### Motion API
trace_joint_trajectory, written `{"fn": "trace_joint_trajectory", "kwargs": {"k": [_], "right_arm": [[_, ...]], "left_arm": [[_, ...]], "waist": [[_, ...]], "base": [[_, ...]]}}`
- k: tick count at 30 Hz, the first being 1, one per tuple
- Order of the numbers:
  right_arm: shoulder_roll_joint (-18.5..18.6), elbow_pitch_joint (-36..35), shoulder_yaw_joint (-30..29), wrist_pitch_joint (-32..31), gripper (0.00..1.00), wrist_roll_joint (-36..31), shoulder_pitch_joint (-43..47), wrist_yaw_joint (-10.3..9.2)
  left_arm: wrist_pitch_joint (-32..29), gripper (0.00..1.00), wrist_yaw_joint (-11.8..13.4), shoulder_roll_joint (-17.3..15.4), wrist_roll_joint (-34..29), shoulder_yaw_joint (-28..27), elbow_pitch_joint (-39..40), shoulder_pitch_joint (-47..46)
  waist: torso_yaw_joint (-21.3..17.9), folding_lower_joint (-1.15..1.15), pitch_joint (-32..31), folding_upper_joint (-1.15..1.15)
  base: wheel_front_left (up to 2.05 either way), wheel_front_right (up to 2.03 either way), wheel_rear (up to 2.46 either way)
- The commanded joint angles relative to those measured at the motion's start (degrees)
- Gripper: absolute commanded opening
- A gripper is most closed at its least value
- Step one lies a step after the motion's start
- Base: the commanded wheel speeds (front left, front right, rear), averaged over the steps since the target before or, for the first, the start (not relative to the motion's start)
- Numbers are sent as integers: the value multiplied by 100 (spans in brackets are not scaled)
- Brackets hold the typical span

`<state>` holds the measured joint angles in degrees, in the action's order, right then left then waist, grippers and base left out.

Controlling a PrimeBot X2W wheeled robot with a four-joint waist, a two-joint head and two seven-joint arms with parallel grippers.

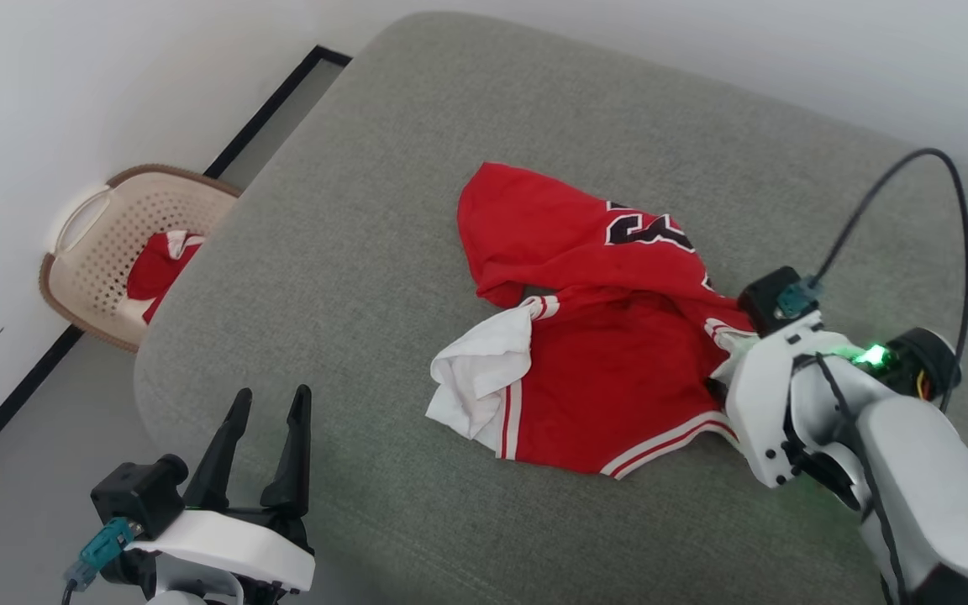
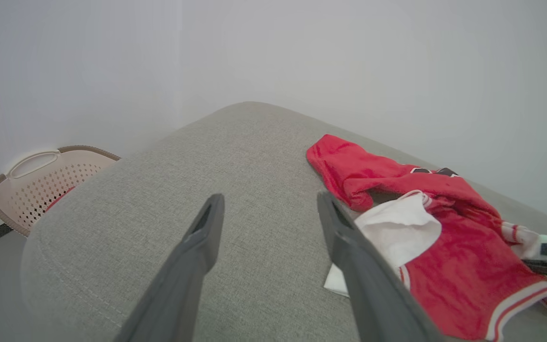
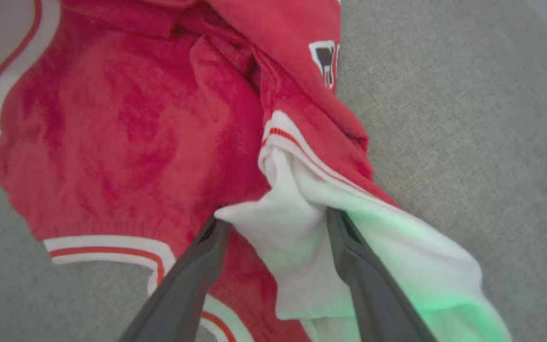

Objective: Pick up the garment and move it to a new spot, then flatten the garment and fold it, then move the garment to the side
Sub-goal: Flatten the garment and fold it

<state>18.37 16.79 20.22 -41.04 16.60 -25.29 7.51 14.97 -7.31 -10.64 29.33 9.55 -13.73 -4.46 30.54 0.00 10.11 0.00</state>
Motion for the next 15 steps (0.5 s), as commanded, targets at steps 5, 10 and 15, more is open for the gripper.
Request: {"fn": "trace_joint_trajectory", "kwargs": {"k": [5, 10, 15], "right_arm": [[12, 552, 238, 219, 4, -13, -389, -4], [-105, 860, 35, 469, 0, 85, -613, -4], [-194, 799, -768, 461, 0, 374, -605, -4]], "left_arm": [[28, 100, -18, 57, 85, -27, -3, -96], [28, 100, -18, 76, 91, -56, -9, -106], [28, 100, -18, 57, 89, -71, -26, -75]], "waist": [[61, 0, 131, 0], [56, 0, 160, 0], [24, 0, 117, 0]], "base": [[0, 0, 0], [0, 0, 0], [0, 0, 0]]}}
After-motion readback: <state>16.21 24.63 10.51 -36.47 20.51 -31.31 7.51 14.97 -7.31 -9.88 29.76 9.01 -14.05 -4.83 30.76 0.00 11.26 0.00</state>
